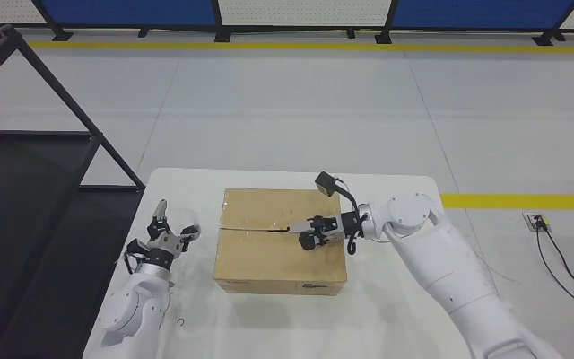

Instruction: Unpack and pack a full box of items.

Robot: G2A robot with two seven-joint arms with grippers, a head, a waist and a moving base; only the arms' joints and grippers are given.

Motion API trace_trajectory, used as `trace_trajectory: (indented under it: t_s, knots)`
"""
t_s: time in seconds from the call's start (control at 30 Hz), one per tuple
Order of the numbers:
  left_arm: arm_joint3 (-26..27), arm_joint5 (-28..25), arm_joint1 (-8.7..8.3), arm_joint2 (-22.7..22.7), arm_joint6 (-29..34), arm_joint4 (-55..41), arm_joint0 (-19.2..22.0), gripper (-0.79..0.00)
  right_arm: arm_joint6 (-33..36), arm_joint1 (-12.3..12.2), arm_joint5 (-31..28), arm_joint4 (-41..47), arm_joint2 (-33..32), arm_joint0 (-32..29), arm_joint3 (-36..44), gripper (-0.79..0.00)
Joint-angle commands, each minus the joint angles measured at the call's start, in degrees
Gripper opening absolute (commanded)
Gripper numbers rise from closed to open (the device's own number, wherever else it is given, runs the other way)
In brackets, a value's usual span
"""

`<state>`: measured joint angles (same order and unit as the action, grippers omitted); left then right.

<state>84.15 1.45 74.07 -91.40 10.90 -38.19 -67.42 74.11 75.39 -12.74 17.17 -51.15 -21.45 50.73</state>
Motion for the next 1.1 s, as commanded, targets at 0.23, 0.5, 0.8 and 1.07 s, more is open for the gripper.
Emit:
trace_trajectory:
  t_s: [0.23, 0.5, 0.8, 1.07]
  knots:
    - [2.55, 0.1, 0.01, 0.13, -0.25, 0.39, -2.06, 0.0, -0.1, 0.11, 0.32, -0.17, 0.21, 0.06, 0.49, 0.0]
    - [2.78, 2.17, 0.06, 2.37, 2.22, 1.26, -2.39, 0.0, 0.14, 0.26, 0.06, -0.17, 0.3, 0.64, -0.48, 0.0]
    - [3.73, -0.45, 0.26, 2.25, 1.36, -0.32, -2.31, 0.0, 0.43, 0.45, -0.46, 0.12, 0.35, 1.25, -1.9, 0.0]
    - [0.02, -2.37, 0.74, 4.23, -0.31, -0.39, 1.34, 0.0, 0.91, 0.54, -0.94, 0.23, 0.31, 1.7, -2.63, 0.0]
